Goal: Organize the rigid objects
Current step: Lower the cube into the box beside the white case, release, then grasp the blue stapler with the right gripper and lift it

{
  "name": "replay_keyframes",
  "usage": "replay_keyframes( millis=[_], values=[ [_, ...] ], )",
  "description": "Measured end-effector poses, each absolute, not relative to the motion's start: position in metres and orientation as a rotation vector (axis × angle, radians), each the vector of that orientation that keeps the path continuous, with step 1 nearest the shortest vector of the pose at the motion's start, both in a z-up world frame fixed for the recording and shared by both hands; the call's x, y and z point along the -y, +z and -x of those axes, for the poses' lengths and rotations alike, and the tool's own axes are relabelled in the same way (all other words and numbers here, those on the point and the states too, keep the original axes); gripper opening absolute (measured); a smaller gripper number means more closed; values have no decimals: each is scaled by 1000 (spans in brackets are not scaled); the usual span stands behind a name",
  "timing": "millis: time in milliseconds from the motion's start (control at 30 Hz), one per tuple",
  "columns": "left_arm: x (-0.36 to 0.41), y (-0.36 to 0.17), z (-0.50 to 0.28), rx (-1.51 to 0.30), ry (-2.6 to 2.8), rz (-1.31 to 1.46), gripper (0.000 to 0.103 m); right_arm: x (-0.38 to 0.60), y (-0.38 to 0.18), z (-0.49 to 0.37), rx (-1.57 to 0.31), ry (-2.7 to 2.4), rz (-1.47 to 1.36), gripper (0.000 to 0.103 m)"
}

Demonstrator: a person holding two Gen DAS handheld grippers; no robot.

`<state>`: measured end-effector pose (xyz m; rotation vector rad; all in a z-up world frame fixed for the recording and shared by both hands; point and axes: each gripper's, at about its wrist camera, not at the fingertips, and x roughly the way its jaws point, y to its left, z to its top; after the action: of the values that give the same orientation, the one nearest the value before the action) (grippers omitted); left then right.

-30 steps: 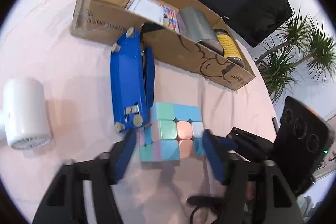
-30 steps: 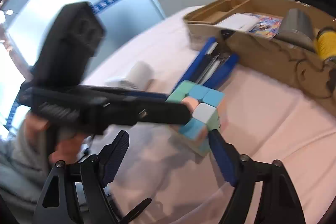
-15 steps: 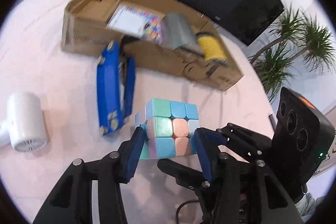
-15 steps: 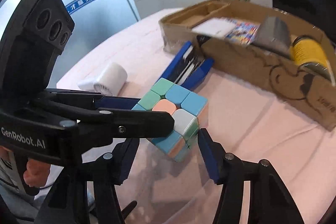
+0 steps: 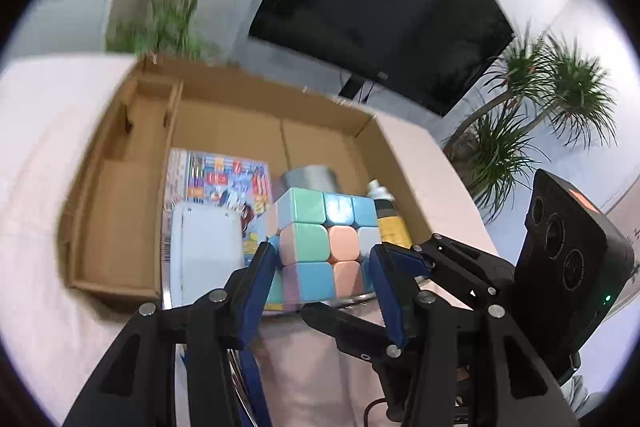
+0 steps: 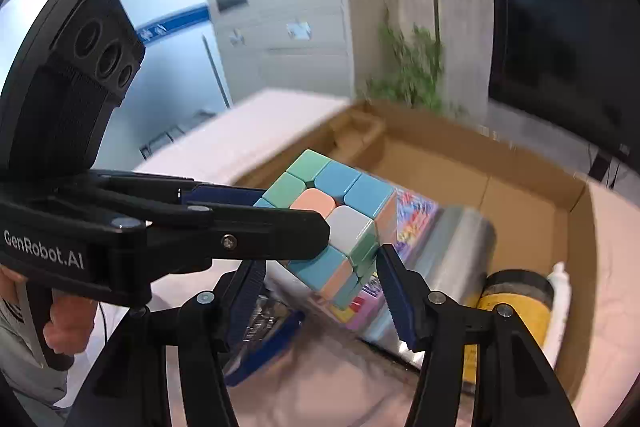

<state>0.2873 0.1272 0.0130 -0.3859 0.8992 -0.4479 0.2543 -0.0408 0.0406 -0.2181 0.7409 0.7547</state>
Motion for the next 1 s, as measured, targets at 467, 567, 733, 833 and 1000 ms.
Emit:
replay_keyframes(
  millis=[467,567,733,833,1000],
  values=[
    [-119,-43,-301,-1071,-434,421,45,22,-15,-286,-898,689,306,59],
    [-123,-37,-294,-1068,-436,393,45,25,-15,-283,-913,723,253,64],
    [-132,-10,-262,-976,-359,266,72,37,-4,-257,-865,733,201,85],
    [-145,1,-228,-892,-292,237,87,57,13,-219,-737,691,185,103],
    [-155,-48,-216,-1067,-266,371,85,61,-26,-170,-857,797,41,102]
  ],
)
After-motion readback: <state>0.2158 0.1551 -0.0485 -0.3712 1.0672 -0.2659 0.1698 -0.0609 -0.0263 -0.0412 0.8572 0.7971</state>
